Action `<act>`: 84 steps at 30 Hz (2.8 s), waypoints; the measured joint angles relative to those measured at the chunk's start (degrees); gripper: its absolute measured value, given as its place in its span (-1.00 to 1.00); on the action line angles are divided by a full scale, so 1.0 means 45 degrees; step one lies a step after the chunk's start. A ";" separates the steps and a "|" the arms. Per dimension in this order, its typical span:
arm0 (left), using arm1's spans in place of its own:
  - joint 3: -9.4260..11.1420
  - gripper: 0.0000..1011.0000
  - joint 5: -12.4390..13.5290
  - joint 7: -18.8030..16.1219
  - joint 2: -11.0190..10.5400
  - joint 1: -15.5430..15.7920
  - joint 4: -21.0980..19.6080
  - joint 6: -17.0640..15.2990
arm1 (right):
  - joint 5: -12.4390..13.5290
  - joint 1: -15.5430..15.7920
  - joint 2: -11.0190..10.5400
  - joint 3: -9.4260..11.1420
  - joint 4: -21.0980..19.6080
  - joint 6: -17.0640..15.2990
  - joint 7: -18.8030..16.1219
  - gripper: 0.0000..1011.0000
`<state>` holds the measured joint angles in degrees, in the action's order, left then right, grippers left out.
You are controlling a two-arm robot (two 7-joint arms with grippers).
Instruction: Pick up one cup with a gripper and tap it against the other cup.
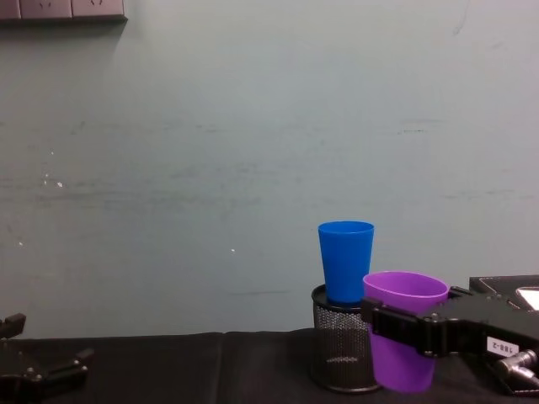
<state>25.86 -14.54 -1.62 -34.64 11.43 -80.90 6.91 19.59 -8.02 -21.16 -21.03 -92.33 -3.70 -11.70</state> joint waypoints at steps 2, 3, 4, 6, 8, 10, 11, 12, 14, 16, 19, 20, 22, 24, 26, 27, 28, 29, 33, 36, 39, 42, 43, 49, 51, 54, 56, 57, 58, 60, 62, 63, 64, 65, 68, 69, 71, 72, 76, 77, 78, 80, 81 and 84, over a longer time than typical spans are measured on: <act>0.0000 0.98 -0.0001 0.0000 0.0000 0.0000 0.0000 0.0000 | 0.0000 0.0000 0.0000 0.0000 0.0000 0.0000 0.0000 0.43; 0.0000 0.98 -0.0001 0.0000 0.0000 0.0001 -0.0001 0.0000 | 0.0000 0.0000 0.0000 0.0000 0.0000 0.0000 0.0000 0.43; 0.0000 0.98 0.0000 0.0000 0.0000 0.0000 0.0000 0.0000 | 0.0000 0.0000 0.0000 0.0000 0.0000 0.0000 0.0000 0.43; 0.0000 0.98 -0.0001 0.0000 0.0000 0.0000 0.0000 0.0000 | 0.0000 0.0000 0.0000 0.0000 0.0000 0.0000 0.0000 0.43; 0.0000 0.98 0.0000 0.0000 0.0000 0.0001 0.0000 0.0000 | 0.0000 0.0000 0.0000 0.0000 0.0000 0.0000 0.0000 0.43; 0.0000 0.98 -0.0001 0.0000 0.0000 0.0000 0.0000 0.0000 | 0.0000 0.0001 0.0001 0.0000 0.0000 0.0000 0.0000 0.43; 0.0000 0.98 0.0000 -0.0001 0.0000 0.0000 0.0000 0.0000 | 0.0000 0.0000 0.0001 0.0000 0.0000 0.0000 0.0000 0.43; 0.0000 0.98 0.0000 0.0000 0.0000 0.0000 0.0000 0.0001 | 0.0000 0.0000 0.0001 0.0000 0.0000 0.0000 0.0001 0.43; 0.0000 0.98 -0.0001 0.0000 0.0000 0.0000 -0.0001 0.0000 | 0.0000 0.0000 0.0001 0.0000 0.0000 0.0000 0.0000 0.43; 0.0000 0.98 0.0000 -0.0001 0.0000 0.0001 0.0000 0.0000 | 0.0000 0.0000 0.0000 0.0000 0.0000 0.0000 0.0000 0.43; 0.0000 0.98 -0.0001 0.0000 0.0000 0.0000 0.0000 0.0000 | 0.0000 0.0000 0.0000 0.0000 0.0001 0.0000 0.0001 0.43; 0.0000 0.98 -0.0001 0.0000 0.0000 0.0000 0.0000 0.0000 | 0.0000 0.0000 0.0000 0.0000 0.0000 0.0000 0.0000 0.43; -0.0001 0.98 -0.0001 0.0000 0.0000 0.0001 0.0000 0.0000 | -0.0001 0.0000 0.0000 0.0000 0.0000 0.0000 0.0001 0.43; 0.0000 0.98 -0.0001 0.0000 0.0000 0.0001 0.0000 0.0000 | -0.0001 0.0000 0.0000 0.0000 0.0000 0.0000 0.0000 0.43; 0.0000 0.98 -0.0001 0.0000 0.0000 0.0000 0.0000 0.0001 | 0.0000 0.0000 0.0000 0.0000 0.0000 0.0000 0.0000 0.43; 0.0000 0.98 -0.0001 0.0000 0.0000 0.0000 0.0000 0.0001 | 0.0000 0.0000 0.0001 0.0000 0.0000 0.0000 0.0000 0.43; 0.0000 0.98 -0.0001 0.0000 0.0000 0.0000 0.0000 0.0000 | 0.0000 0.0000 0.0000 0.0000 0.0000 0.0000 0.0000 0.43; 0.0000 0.98 0.0000 0.0000 0.0000 0.0001 0.0000 0.0000 | 0.0000 0.0000 0.0000 0.0000 -0.0001 0.0000 0.0000 0.43; 0.0000 0.98 -0.0001 0.0000 0.0000 0.0000 0.0000 0.0000 | 0.0000 0.0000 0.0000 0.0000 0.0000 0.0000 0.0000 0.43; -0.0001 0.98 -0.0001 -0.0001 0.0000 0.0001 -0.0001 0.0000 | 0.0000 0.0000 0.0000 0.0000 0.0000 0.0000 0.0000 0.43; 0.0000 0.98 -0.0001 0.0000 0.0000 0.0000 0.0000 0.0000 | 0.0000 0.0000 0.0000 -0.0001 0.0000 0.0000 0.0000 0.43; 0.0000 0.98 -0.0001 0.0000 0.0000 0.0001 0.0000 0.0000 | 0.0000 0.0000 0.0000 0.0000 0.0000 0.0000 0.0000 0.43; 0.0000 0.98 -0.0001 0.0000 0.0000 0.0000 0.0000 0.0000 | -0.0001 0.0000 0.0000 0.0000 -0.0001 0.0000 0.0000 0.43; 0.0000 0.98 0.0000 0.0000 0.0000 0.0000 0.0000 0.0000 | 0.0000 0.0000 0.0000 0.0000 0.0000 0.0000 0.0000 0.43; 0.0000 0.98 -0.0001 0.0000 0.0000 0.0000 0.0000 0.0000 | 0.0000 0.0000 0.0000 0.0000 0.0000 0.0000 0.0000 0.43; 0.0000 0.98 -0.0001 0.0000 0.0000 0.0001 0.0000 0.0000 | 0.0000 0.0000 0.0000 0.0000 0.0000 0.0000 0.0000 0.43; 0.0000 0.98 -0.0001 0.0000 0.0000 0.0000 0.0000 0.0000 | 0.0000 0.0000 0.0001 0.0000 0.0000 0.0000 0.0000 0.43; 0.0000 0.98 -0.0001 0.0000 0.0000 0.0001 0.0000 0.0000 | 0.0000 0.0000 0.0000 0.0000 -0.0001 0.0000 0.0000 0.43; 0.0000 0.98 -0.0001 0.0000 0.0000 0.0000 0.0000 0.0000 | 0.0000 -0.0001 0.0000 0.0000 0.0000 0.0000 0.0000 0.43; 0.0000 0.98 -0.0001 0.0000 0.0000 0.0001 0.0000 0.0000 | 0.0000 0.0000 0.0000 0.0000 0.0000 0.0000 0.0000 0.43; 0.0000 0.98 -0.0001 0.0000 0.0000 0.0000 0.0000 0.0000 | 0.0000 0.0000 0.0000 0.0000 0.0000 0.0000 0.0000 0.43; 0.0000 0.98 -0.0001 0.0000 0.0000 0.0001 0.0000 0.0000 | 0.0000 0.0000 0.0000 0.0000 0.0000 0.0000 0.0000 0.43; 0.0000 0.98 -0.0001 0.0000 0.0000 0.0001 0.0000 0.0000 | 0.0000 0.0000 0.0001 0.0000 0.0000 0.0000 0.0000 0.43; 0.0000 0.98 0.0000 0.0000 0.0000 0.0001 0.0000 0.0000 | 0.0000 0.0000 0.0000 0.0000 0.0000 0.0000 0.0000 0.43; 0.0000 0.98 -0.0001 0.0000 0.0000 0.0001 0.0000 0.0000 | 0.0000 0.0000 0.0000 0.0000 -0.0001 0.0000 0.0000 0.43; 0.0000 0.98 -0.0001 0.0000 0.0000 0.0001 0.0000 0.0000 | 0.0000 0.0000 0.0000 0.0000 0.0000 0.0000 0.0000 0.43; -0.0001 0.98 -0.0001 0.0000 0.0000 0.0001 0.0000 0.0000 | 0.0000 0.0000 0.0000 0.0000 0.0000 0.0000 0.0000 0.43; -0.0001 0.98 -0.0001 0.0000 0.0000 0.0001 0.0000 0.0000 | 0.0000 0.0000 0.0000 0.0000 0.0000 0.0000 0.0000 0.43; -0.0001 0.98 -0.0001 0.0000 0.0000 0.0000 0.0000 0.0000 | 0.0000 0.0000 0.0000 -0.0001 -0.0001 0.0000 0.0000 0.43; 0.0000 0.98 -0.0001 0.0000 0.0000 0.0001 0.0000 0.0000 | 0.0000 0.0000 0.0001 0.0000 0.0000 0.0000 0.0001 0.43; 0.0000 0.98 0.0000 0.0000 0.0000 0.0001 0.0000 0.0000 | 0.0000 0.0000 0.0000 0.0000 0.0001 0.0000 0.0000 0.43; 0.0000 0.98 -0.0001 0.0000 0.0000 0.0000 0.0000 0.0000 | 0.0000 0.0000 0.0000 0.0000 -0.0001 0.0000 0.0000 0.43; 0.0000 0.98 0.0000 0.0000 0.0000 0.0001 0.0000 0.0000 | 0.0000 0.0000 0.0000 0.0000 0.0000 0.0000 0.0000 0.43; 0.0000 0.98 0.0000 0.0000 0.0000 0.0001 0.0000 0.0000 | 0.0000 0.0001 0.0000 0.0000 0.0000 0.0000 0.0000 0.43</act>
<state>25.86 -14.54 -1.62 -34.65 11.43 -80.90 6.91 19.59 -8.02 -21.16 -21.03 -92.33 -3.69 -11.69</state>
